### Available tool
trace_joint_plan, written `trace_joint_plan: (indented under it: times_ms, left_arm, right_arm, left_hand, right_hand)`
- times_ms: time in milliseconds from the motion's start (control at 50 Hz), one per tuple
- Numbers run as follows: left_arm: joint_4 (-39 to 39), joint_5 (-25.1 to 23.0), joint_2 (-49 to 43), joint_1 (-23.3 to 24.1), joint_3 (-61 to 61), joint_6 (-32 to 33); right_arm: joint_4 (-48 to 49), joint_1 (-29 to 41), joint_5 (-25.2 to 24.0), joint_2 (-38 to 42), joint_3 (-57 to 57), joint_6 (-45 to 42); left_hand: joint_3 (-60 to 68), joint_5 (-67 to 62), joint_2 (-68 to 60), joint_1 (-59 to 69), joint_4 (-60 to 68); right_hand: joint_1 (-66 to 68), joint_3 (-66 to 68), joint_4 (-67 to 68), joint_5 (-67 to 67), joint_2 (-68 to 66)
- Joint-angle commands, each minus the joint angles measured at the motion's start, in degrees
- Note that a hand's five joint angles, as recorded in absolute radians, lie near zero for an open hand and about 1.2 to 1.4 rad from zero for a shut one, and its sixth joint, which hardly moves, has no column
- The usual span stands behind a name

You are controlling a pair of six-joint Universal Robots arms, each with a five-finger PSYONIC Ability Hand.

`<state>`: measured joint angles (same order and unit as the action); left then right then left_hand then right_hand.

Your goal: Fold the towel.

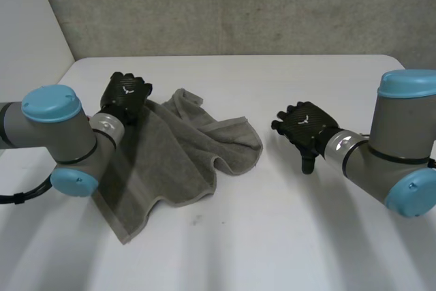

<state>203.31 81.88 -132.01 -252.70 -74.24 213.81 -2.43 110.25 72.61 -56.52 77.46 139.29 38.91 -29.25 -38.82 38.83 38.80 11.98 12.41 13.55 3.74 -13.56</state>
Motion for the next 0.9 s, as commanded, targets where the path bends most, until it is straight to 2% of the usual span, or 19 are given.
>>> trace_joint_plan:
  times_ms: [20, 140, 240, 280, 340, 380, 400, 440, 460, 500, 720, 900]
  left_arm:
    - [-3.18, 0.21, 5.36, 1.25, -5.21, -0.59]
    - [-9.95, 1.01, 11.87, 3.80, -10.22, -1.64]
    - [-15.49, 3.99, 17.31, 3.97, -13.39, -7.62]
    - [-19.60, 7.23, 20.29, 4.06, -14.70, -14.35]
    - [-21.99, 8.83, 21.80, 4.06, -15.32, -18.34]
    - [-26.80, 11.63, 24.16, 4.24, -16.46, -26.56]
    - [-26.82, 11.64, 24.17, 4.24, -16.46, -26.60]
    - [-30.59, 13.39, 26.62, 4.76, -18.12, -34.21]
    - [-30.60, 13.40, 26.63, 4.77, -18.13, -34.25]
    - [-32.70, 14.27, 28.73, 5.90, -20.49, -38.98]
    - [-32.80, 16.82, 29.62, 13.46, -25.69, -41.90]
    - [-30.69, 19.29, 27.25, 13.99, -26.48, -41.90]
  right_arm:
    - [6.72, 1.99, -2.11, 0.97, -1.34, 1.77]
    - [7.27, 2.08, -8.53, 6.06, -6.43, 2.74]
    - [7.09, 2.08, -10.38, 10.02, -9.60, 2.13]
    - [7.09, 2.08, -10.65, 10.99, -10.40, 2.04]
    - [7.09, 2.08, -11.09, 13.01, -11.97, 0.99]
    - [7.00, 2.08, -11.18, 13.89, -12.60, -0.16]
    - [7.00, 2.08, -11.26, 14.68, -12.94, -1.72]
    - [7.00, 2.08, -11.53, 15.39, -13.21, -3.32]
    - [7.09, 2.08, -11.79, 16.09, -13.47, -4.98]
    - [7.18, 2.08, -12.14, 16.53, -13.65, -6.40]
    - [7.53, 2.08, -14.34, 18.20, -14.88, -8.07]
    - [8.58, 2.16, -14.60, 19.87, -16.72, -8.07]
  left_hand:
    - [-19.44, 19.78, 19.36, -19.37, -19.33]
    - [-24.82, 25.16, 24.74, -24.75, -24.71]
    - [-24.99, 25.33, 24.91, -24.92, -24.88]
    - [-24.32, 24.66, 24.24, -24.25, -24.21]
    - [-23.81, 24.15, 23.73, -23.74, -23.70]
    - [-22.81, 23.15, 22.73, -22.74, -22.70]
    - [-22.80, 23.15, 22.72, -22.73, -22.69]
    - [-20.46, 20.80, 20.38, -20.39, -20.35]
    - [-20.45, 20.79, 20.37, -20.38, -20.34]
    - [-20.11, 20.45, 20.03, -20.04, -20.00]
    - [-19.27, 19.61, 19.19, -19.20, -19.16]
    - [-19.27, 19.61, 19.19, -19.20, -19.16]
  right_hand:
    - [0.44, 0.02, -1.12, -1.32, 1.14]
    - [7.67, 7.25, 6.11, 5.91, -6.09]
    - [13.89, 13.47, 12.33, 12.13, -12.31]
    - [14.42, 13.99, 12.85, 12.66, -12.84]
    - [15.92, 15.50, 14.36, 14.16, -14.34]
    - [16.43, 16.01, 14.87, 14.67, -14.85]
    - [17.10, 16.68, 15.54, 15.34, -15.52]
    - [18.45, 18.03, 16.89, 16.69, -16.87]
    - [19.45, 19.03, 17.89, 17.69, -17.87]
    - [20.30, 19.88, 18.74, 18.54, -18.72]
    - [26.53, 26.11, 24.97, 24.77, -24.95]
    - [29.38, 28.96, 27.82, 27.62, -27.80]
